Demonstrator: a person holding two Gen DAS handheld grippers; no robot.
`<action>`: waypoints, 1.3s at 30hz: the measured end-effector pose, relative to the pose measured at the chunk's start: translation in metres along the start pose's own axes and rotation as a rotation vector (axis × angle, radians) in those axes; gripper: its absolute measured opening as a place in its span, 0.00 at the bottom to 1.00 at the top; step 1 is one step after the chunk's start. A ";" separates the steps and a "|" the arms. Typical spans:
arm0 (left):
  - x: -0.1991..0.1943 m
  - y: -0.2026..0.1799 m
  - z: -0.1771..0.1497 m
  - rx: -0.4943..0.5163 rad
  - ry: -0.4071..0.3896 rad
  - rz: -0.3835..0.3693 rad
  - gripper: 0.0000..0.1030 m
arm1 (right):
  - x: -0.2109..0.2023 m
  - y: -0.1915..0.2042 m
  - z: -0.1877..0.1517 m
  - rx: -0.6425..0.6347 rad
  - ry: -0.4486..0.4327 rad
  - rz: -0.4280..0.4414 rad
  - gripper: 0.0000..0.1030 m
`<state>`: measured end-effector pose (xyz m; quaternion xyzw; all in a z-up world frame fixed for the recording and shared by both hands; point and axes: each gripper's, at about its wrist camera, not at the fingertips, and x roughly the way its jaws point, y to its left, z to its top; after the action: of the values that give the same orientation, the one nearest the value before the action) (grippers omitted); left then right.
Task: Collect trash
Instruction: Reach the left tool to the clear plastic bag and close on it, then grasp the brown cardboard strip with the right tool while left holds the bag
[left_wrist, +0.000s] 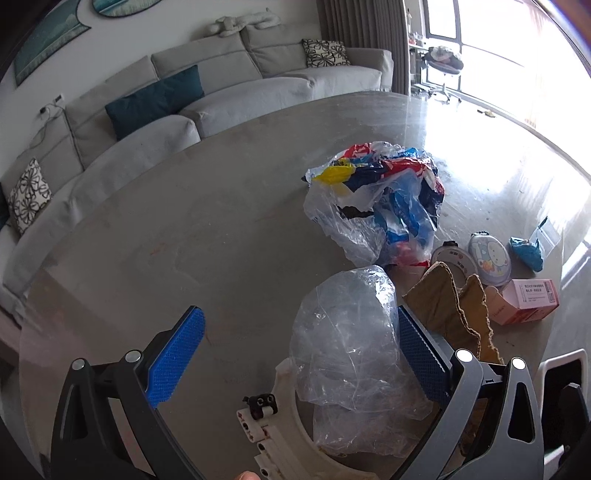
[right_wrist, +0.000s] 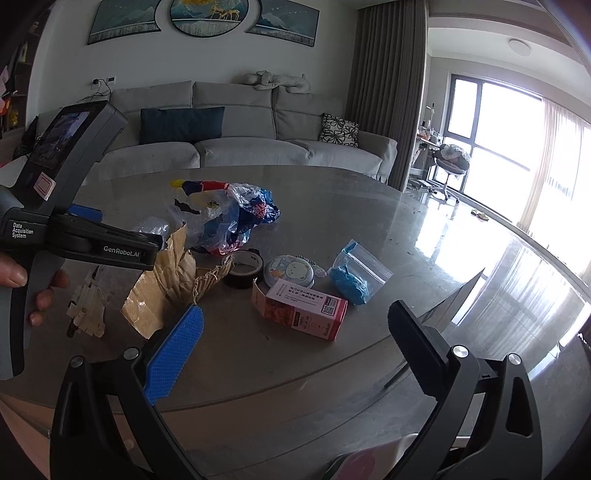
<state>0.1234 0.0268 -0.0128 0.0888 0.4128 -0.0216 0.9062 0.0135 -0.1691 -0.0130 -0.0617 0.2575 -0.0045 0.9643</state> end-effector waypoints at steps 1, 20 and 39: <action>0.002 0.001 0.001 -0.010 0.009 -0.012 0.97 | 0.000 0.000 0.000 -0.001 -0.001 -0.001 0.97; 0.004 -0.001 -0.007 -0.006 -0.016 -0.065 0.31 | -0.007 0.003 0.001 -0.010 -0.034 -0.001 0.97; -0.077 0.009 -0.006 -0.008 -0.186 -0.025 0.13 | -0.019 0.009 0.004 -0.021 -0.081 0.005 0.97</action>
<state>0.0692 0.0337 0.0427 0.0778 0.3283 -0.0394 0.9405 -0.0018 -0.1585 -0.0015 -0.0712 0.2186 0.0030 0.9732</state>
